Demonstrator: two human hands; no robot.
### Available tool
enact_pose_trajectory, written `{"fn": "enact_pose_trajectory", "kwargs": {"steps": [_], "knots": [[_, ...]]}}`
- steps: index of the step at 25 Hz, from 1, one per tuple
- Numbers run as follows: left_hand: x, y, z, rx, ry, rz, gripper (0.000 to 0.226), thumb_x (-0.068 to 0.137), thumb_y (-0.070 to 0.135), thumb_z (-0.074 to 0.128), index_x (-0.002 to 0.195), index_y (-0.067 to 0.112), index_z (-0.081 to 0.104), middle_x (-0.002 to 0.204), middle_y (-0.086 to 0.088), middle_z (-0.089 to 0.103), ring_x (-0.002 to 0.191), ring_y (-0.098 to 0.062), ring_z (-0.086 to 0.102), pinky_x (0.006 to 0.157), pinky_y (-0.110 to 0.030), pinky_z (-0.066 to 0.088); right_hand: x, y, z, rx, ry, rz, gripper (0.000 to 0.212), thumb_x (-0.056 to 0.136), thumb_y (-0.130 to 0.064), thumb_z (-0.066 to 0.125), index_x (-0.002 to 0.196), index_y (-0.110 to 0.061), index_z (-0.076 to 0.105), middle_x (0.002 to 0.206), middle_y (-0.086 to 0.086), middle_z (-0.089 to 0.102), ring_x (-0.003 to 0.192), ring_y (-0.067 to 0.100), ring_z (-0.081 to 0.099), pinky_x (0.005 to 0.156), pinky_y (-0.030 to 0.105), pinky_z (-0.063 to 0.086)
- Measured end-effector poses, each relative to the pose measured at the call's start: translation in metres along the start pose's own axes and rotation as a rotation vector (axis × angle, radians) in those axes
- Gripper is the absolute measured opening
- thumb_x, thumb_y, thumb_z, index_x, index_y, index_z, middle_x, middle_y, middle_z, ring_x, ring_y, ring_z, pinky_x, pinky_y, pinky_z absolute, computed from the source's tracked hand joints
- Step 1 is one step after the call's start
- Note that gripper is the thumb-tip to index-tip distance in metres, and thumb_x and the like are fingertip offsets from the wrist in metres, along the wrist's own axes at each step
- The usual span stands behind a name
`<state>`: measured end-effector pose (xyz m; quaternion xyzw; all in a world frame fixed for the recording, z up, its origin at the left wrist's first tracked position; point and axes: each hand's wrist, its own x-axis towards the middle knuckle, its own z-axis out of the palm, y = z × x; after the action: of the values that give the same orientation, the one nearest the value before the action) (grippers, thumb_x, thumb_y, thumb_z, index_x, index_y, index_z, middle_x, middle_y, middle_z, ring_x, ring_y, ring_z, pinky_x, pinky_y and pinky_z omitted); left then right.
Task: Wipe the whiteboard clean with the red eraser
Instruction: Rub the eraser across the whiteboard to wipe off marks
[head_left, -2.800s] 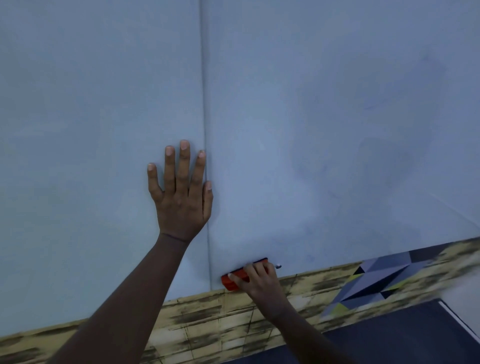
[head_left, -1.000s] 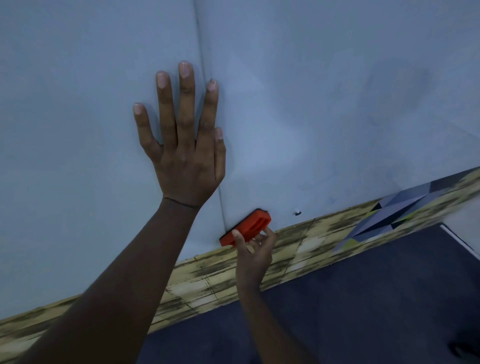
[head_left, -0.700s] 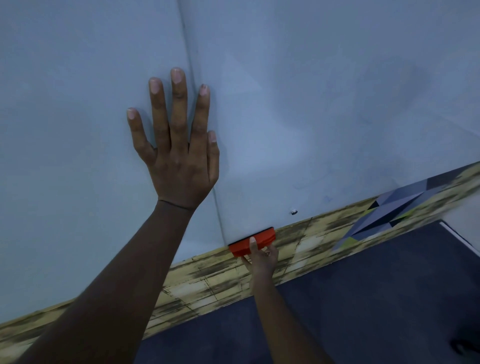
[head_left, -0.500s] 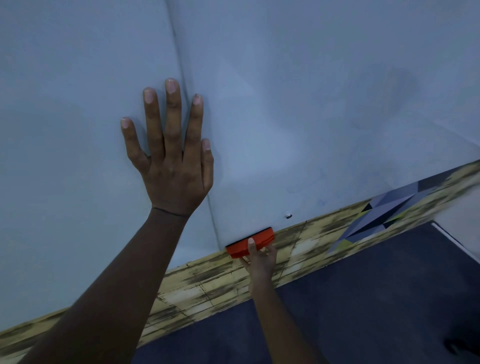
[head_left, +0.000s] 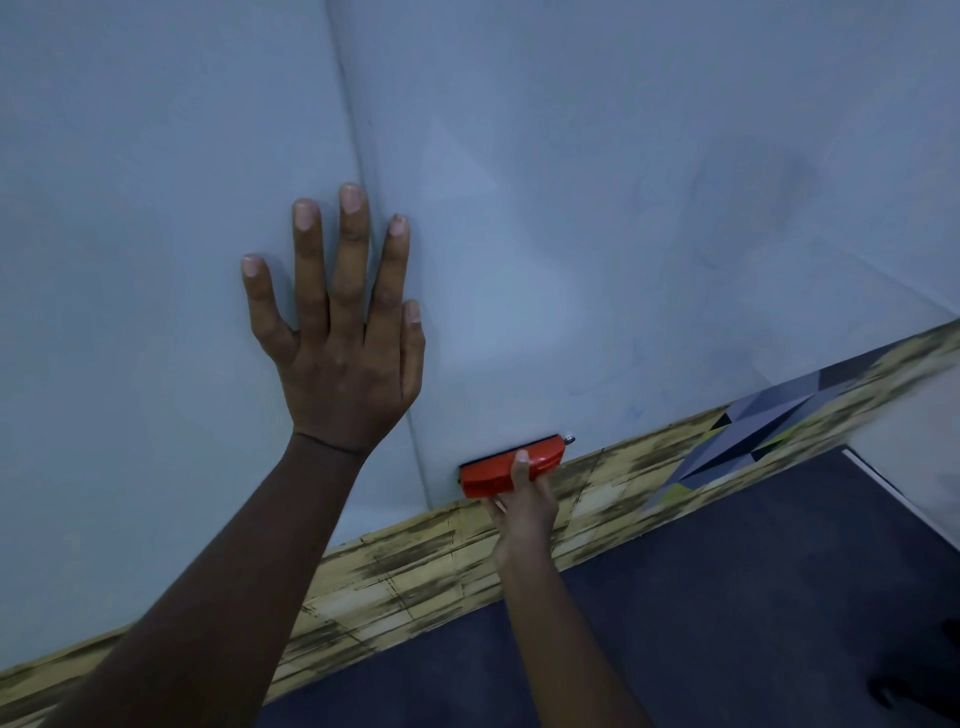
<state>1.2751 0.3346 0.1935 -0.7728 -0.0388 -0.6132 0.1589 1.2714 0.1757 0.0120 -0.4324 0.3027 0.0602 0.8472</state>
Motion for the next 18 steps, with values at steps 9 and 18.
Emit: {"fn": "enact_pose_trajectory", "kwargs": {"steps": [9, 18], "knots": [[-0.006, 0.002, 0.002, -0.003, 0.007, 0.028, 0.07, 0.101, 0.026, 0.057, 0.165, 0.011, 0.034, 0.169, -0.015, 0.027, 0.164, -0.033, 0.006, 0.13, -0.057, 0.004, 0.065, -0.025, -0.057, -0.013, 0.016, 0.087, 0.047, 0.102, -0.024, 0.066, 0.146, -0.011, 0.054, 0.123, 0.017, 0.069, 0.102, 0.035, 0.07, 0.079, 0.045, 0.064], [-0.015, 0.005, 0.006, -0.016, 0.006, 0.068, 0.069, 0.1, 0.027, 0.057, 0.164, 0.01, 0.036, 0.177, -0.007, 0.013, 0.164, -0.033, 0.006, 0.13, -0.057, 0.004, 0.075, -0.108, -0.06, -0.19, 0.084, -0.47, 0.078, 0.089, -0.019, 0.084, 0.157, -0.022, 0.046, 0.126, 0.002, 0.067, 0.112, 0.018, 0.066, 0.095, 0.053, 0.06]]}}
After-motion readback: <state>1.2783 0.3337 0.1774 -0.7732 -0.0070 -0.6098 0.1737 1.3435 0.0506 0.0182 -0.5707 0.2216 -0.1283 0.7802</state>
